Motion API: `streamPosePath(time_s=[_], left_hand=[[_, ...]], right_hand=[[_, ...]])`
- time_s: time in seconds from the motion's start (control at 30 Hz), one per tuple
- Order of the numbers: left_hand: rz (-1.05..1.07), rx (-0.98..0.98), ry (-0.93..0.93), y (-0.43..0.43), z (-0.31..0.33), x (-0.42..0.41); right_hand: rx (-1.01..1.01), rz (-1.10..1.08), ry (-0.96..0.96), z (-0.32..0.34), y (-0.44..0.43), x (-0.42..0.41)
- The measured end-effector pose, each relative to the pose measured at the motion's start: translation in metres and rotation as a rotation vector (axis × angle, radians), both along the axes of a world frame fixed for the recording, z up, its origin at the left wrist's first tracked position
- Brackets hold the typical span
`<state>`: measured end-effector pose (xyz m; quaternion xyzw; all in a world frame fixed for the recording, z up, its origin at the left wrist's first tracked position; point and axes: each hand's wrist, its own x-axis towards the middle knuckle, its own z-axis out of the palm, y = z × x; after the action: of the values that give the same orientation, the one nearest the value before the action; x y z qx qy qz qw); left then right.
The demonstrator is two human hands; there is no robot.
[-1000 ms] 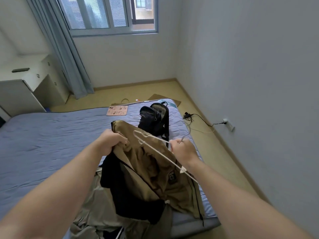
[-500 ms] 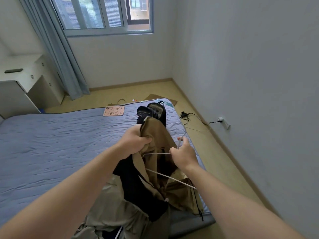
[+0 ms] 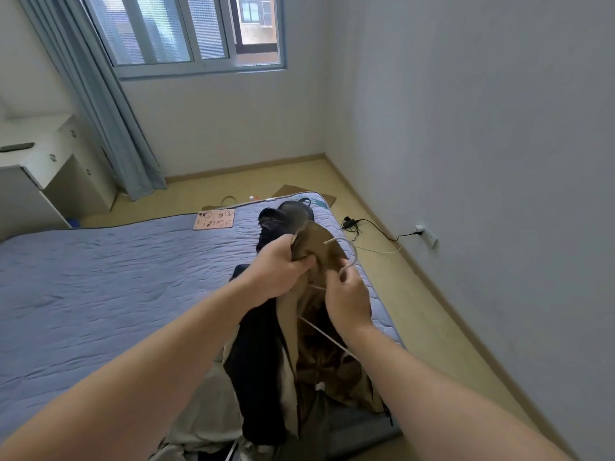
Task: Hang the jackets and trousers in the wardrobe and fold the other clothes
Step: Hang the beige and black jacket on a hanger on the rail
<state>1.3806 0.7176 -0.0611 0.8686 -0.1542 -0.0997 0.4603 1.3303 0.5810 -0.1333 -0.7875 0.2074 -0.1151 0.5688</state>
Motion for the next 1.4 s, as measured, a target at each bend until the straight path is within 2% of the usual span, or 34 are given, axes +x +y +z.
streamPosePath(time_s=[0.13, 0.2, 0.27, 0.4, 0.43, 0.47, 0.53, 0.57, 0.63, 0.83, 0.93, 1.03, 1.1, 1.17, 1.3, 1.4], left_hand=[[-0.094, -0.264, 0.239, -0.013, 0.004, -0.017], [-0.134, -0.252, 0.257, -0.01, 0.005, -0.017], [-0.214, -0.061, 0.075, -0.006, 0.0, -0.015], [-0.2, 0.418, -0.649, 0.001, -0.016, -0.012], [-0.191, 0.466, -0.733, 0.004, -0.018, -0.007], [-0.205, 0.491, -0.738, 0.006, -0.021, -0.002], [-0.249, 0.518, -0.597, 0.011, -0.026, 0.009], [-0.252, 0.5, -0.509, 0.011, -0.03, 0.012], [-0.205, 0.412, -0.448, 0.008, -0.037, 0.015], [-0.1, 0.284, -0.506, -0.006, -0.033, 0.017], [-0.078, 0.268, -0.544, -0.013, -0.031, 0.015], [-0.064, 0.275, -0.556, -0.015, -0.033, 0.014], [-0.074, 0.273, -0.571, -0.014, -0.032, 0.013], [-0.09, 0.263, -0.576, -0.013, -0.029, 0.012], [-0.106, 0.315, -0.602, -0.008, -0.019, 0.012], [-0.082, 0.334, -0.63, -0.004, -0.013, 0.012]], right_hand=[[0.365, -0.07, -0.017, 0.012, 0.007, 0.001], [0.393, -0.051, -0.001, 0.015, 0.003, 0.002], [0.372, -0.053, -0.008, 0.016, 0.001, 0.003], [0.338, -0.099, -0.052, 0.022, -0.002, 0.004], [0.33, -0.106, -0.067, 0.024, -0.004, 0.004], [0.33, -0.108, -0.083, 0.027, -0.006, 0.003], [0.341, -0.073, -0.104, 0.029, -0.009, 0.003], [0.335, -0.034, -0.11, 0.029, -0.011, 0.003], [0.331, 0.066, -0.112, 0.031, -0.015, 0.003], [0.704, 0.337, -0.086, 0.026, -0.04, 0.004], [0.765, 0.396, -0.048, 0.021, -0.049, 0.002], [0.695, 0.354, 0.029, 0.014, -0.055, 0.003], [0.538, 0.277, 0.132, 0.009, -0.058, 0.002], [0.368, 0.326, 0.303, 0.004, -0.059, -0.005], [0.374, 0.533, 0.707, -0.005, -0.059, -0.019], [0.351, 0.613, 0.823, -0.014, -0.06, -0.02]])
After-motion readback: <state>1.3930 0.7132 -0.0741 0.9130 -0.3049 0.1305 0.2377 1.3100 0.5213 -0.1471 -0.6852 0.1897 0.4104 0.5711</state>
